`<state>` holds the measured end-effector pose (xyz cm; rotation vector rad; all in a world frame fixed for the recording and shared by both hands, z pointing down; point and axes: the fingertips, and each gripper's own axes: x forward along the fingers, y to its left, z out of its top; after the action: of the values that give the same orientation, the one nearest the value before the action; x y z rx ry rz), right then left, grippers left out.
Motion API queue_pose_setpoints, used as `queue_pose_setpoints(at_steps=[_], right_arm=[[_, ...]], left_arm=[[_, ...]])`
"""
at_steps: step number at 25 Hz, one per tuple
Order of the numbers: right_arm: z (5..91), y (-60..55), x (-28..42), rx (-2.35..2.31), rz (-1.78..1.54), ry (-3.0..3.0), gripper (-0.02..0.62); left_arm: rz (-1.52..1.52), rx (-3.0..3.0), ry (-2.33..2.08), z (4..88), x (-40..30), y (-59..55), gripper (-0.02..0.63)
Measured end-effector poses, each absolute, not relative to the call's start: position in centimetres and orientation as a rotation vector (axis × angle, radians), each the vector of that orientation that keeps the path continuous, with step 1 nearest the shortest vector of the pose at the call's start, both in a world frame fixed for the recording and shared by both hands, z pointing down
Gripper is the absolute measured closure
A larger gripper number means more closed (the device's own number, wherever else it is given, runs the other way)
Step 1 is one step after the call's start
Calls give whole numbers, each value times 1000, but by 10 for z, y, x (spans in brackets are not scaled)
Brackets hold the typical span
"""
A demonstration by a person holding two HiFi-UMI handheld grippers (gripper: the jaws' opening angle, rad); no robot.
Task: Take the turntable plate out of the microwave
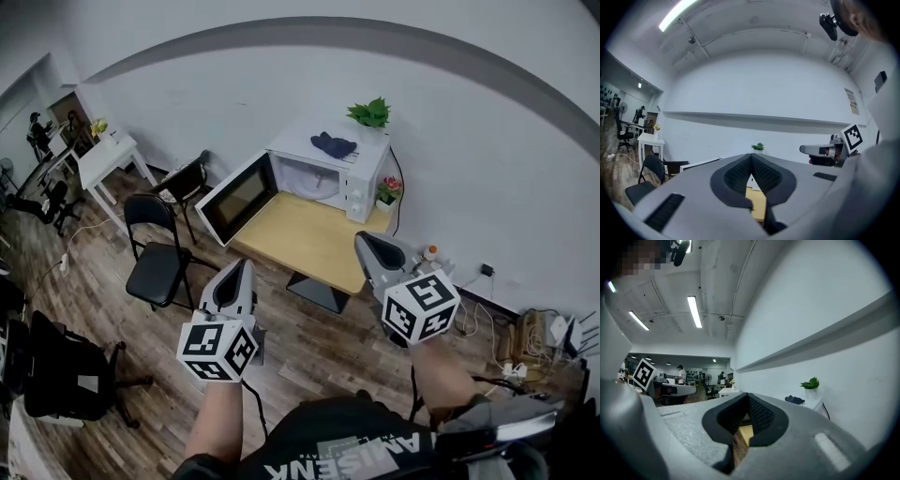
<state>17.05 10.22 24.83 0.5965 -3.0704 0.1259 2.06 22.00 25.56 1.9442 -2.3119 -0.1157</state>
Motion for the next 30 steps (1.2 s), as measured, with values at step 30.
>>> queue_pose_setpoints(at_steps=[30], right_arm=[[271,-42,31,562,192,-3090,591]], left_arm=[[-82,1979,-2288,276,-107,89,604]])
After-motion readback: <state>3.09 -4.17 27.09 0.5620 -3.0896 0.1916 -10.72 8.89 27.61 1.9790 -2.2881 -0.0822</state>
